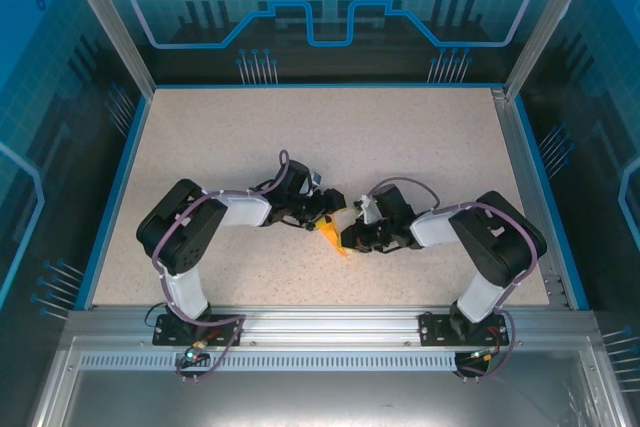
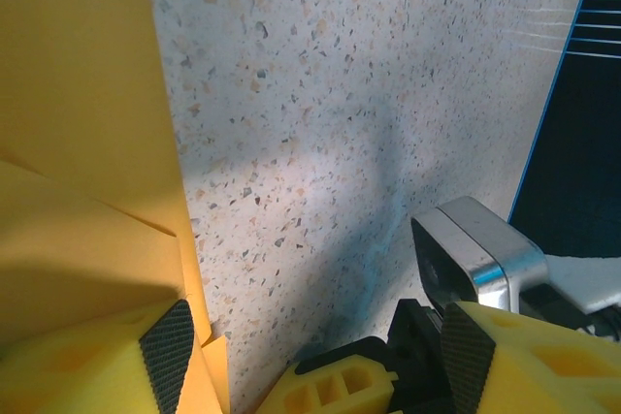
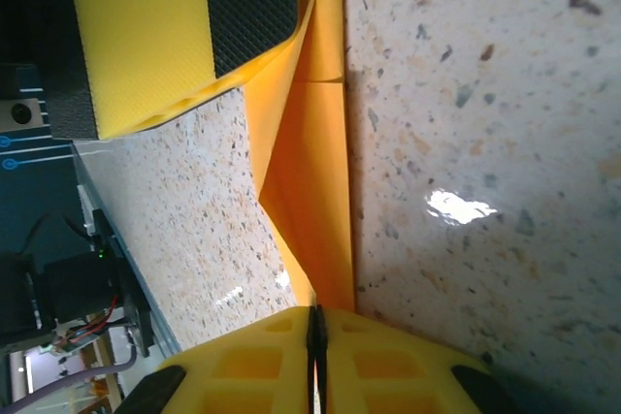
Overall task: Fold a paper plane with a square sheet of paper (pick it up from the middle)
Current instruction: Fold the wing for the fifth time at the center of the table.
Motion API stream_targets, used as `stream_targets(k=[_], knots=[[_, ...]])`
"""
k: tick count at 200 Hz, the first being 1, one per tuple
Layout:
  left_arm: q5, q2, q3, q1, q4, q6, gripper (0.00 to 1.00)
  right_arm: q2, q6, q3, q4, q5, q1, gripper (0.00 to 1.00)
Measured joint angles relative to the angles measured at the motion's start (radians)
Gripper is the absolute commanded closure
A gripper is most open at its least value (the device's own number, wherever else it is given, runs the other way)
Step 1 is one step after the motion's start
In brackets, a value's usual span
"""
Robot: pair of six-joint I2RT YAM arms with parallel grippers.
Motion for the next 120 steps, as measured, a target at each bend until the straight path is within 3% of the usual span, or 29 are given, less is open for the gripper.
stream_targets(k=[48,120], knots=[[0.000,0.001,0.003,0.000,-0.005,0.000,0.27,0.000,-0.028,0.025,-0.060,0.033,0.015,0.98],[0.000,0.001,0.006,0.000,-0.013,0.000,0.27,-0.018,-0.092,0.064,-0.169,0.095,0.048,0.96]])
